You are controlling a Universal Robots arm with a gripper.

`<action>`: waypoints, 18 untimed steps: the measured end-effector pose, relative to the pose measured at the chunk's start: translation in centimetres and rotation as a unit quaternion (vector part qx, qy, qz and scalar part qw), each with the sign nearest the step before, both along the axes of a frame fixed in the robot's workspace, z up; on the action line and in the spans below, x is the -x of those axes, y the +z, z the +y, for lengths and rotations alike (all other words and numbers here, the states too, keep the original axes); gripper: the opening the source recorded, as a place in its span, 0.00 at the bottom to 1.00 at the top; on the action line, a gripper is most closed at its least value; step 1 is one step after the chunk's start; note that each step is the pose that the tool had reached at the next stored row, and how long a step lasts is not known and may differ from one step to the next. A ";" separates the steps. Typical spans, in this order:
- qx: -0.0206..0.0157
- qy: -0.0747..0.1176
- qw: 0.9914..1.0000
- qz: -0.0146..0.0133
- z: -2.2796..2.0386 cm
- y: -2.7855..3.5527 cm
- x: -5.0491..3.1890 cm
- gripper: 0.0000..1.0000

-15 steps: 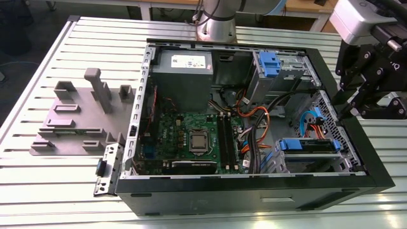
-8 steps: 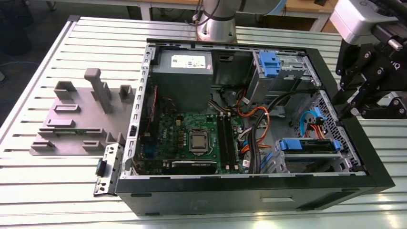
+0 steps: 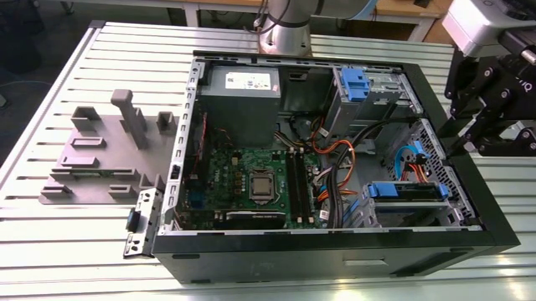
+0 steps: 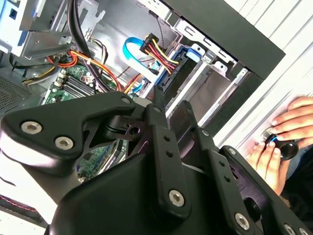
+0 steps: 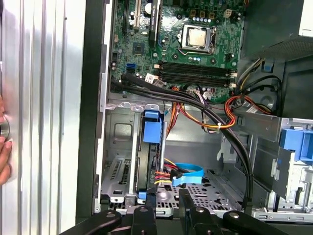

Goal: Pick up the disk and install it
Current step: 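Insert the second disk wire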

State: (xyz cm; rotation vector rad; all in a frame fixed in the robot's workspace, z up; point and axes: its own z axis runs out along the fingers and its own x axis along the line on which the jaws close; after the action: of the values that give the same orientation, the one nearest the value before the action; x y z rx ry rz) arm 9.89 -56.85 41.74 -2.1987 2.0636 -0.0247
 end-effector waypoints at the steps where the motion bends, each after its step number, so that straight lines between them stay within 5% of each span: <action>1: 0.000 0.000 1.000 0.002 0.00 -0.04 -0.02 0.33; 3: 0.000 0.000 1.000 0.008 0.00 -0.22 -0.11 0.33; 5: 0.000 -0.001 1.000 0.011 0.00 -0.49 -0.14 0.33; 11: 0.004 -0.004 1.000 0.013 0.23 -1.26 -0.31 0.33; 16: 0.011 -0.005 1.000 0.014 0.95 -1.65 -0.36 0.33; 18: 0.017 -0.005 1.000 0.016 1.29 -1.72 -0.39 0.33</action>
State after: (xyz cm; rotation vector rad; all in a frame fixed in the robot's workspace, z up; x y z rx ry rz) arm 10.27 -55.55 40.01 -2.2218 2.1068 -0.0267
